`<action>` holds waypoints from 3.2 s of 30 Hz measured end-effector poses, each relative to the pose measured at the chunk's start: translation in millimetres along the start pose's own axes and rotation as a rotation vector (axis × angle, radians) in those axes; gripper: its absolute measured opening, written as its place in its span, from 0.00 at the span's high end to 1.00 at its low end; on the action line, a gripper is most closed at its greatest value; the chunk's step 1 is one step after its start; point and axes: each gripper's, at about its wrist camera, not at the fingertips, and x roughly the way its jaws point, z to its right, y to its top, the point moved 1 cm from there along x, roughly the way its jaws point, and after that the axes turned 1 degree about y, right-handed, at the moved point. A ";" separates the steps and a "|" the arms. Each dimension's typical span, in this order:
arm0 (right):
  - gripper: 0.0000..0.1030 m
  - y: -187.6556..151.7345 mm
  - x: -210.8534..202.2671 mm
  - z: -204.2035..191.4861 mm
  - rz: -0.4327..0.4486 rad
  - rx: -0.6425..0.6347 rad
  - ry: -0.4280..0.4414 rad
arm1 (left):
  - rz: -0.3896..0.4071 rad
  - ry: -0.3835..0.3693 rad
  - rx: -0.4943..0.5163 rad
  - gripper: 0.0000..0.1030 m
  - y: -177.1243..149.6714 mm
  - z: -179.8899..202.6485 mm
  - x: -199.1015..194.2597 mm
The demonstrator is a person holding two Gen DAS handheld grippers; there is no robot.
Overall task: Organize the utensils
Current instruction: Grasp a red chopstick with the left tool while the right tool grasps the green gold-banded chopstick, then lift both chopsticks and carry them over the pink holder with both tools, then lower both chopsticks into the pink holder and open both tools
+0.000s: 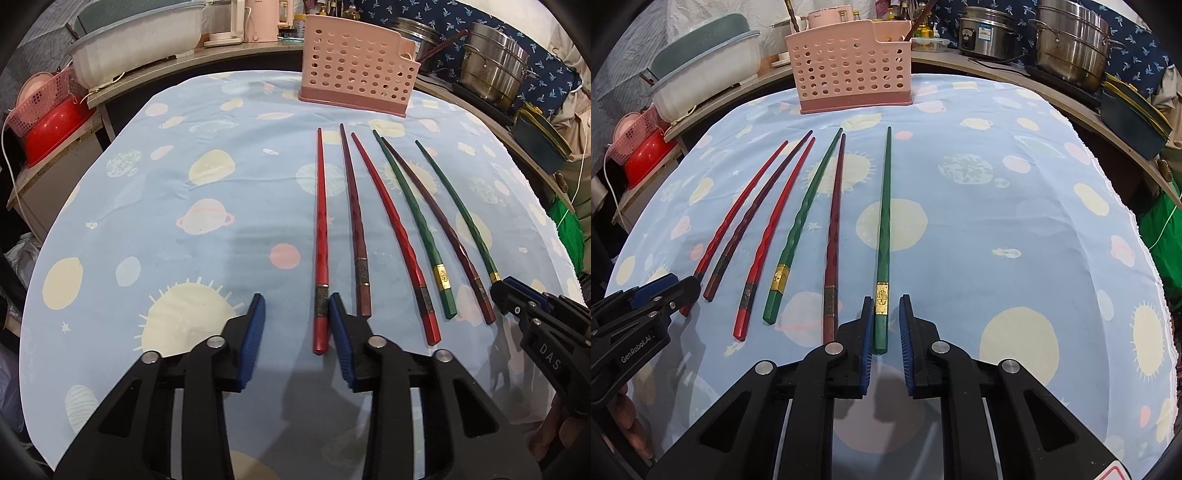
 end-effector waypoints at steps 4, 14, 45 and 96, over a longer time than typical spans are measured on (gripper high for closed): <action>0.88 -0.4 0.1 0.4 0.006 -0.003 0.003 | 0.004 0.001 0.012 0.77 -0.6 0.5 -0.9; 0.93 -2.8 -8.0 6.0 -0.001 0.021 0.027 | -0.012 -0.039 -0.006 0.92 -1.7 -3.5 -8.4; 0.93 45.3 -158.4 32.0 0.289 0.051 0.078 | 0.224 -0.070 -0.045 0.93 49.0 -28.3 -144.1; 0.93 400.7 -88.6 0.8 0.603 0.062 0.163 | 0.619 -0.059 -0.031 0.93 425.4 26.8 -106.3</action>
